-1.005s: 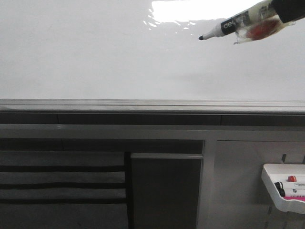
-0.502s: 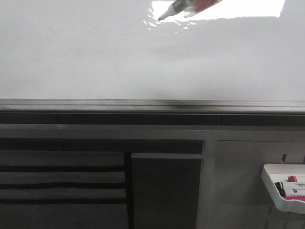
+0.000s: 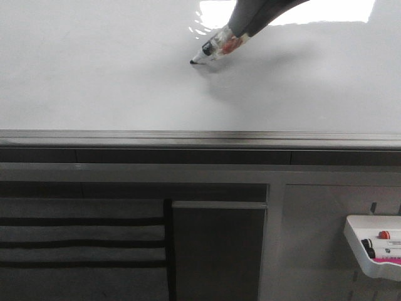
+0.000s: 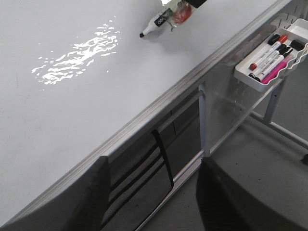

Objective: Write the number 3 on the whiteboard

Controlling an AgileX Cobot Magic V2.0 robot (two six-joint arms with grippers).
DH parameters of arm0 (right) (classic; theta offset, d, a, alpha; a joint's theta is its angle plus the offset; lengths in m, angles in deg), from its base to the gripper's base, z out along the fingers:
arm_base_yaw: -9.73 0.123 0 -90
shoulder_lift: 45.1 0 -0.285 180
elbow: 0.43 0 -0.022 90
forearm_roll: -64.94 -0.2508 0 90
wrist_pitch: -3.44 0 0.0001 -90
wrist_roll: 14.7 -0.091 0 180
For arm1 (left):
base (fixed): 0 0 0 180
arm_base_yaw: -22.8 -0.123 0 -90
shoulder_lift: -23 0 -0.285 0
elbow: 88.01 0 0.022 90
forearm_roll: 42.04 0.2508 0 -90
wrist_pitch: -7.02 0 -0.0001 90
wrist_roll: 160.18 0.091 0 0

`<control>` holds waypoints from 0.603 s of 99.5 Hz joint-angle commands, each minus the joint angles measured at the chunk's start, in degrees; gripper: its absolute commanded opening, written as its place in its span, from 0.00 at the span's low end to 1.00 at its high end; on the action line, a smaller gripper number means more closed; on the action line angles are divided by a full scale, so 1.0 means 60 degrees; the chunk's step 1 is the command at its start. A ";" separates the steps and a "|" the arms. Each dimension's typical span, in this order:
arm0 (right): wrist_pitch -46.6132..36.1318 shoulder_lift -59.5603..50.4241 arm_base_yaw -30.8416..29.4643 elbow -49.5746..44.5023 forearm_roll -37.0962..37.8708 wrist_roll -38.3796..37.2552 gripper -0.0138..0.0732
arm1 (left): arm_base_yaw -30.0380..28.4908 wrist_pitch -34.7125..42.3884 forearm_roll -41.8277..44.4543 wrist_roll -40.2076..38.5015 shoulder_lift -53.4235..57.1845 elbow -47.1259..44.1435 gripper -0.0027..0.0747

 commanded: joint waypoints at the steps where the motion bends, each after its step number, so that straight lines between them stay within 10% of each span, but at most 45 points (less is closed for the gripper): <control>1: -0.0473 -0.0340 -0.0216 0.0342 0.0660 -0.0469 0.21 | -0.0038 0.0665 -0.0338 -0.0088 0.0026 0.0253 0.51; 60: 0.0955 -0.0324 -0.0421 0.0161 0.0809 -0.0593 0.21 | -0.0038 0.0683 -0.0338 -0.0088 0.0026 0.0253 0.51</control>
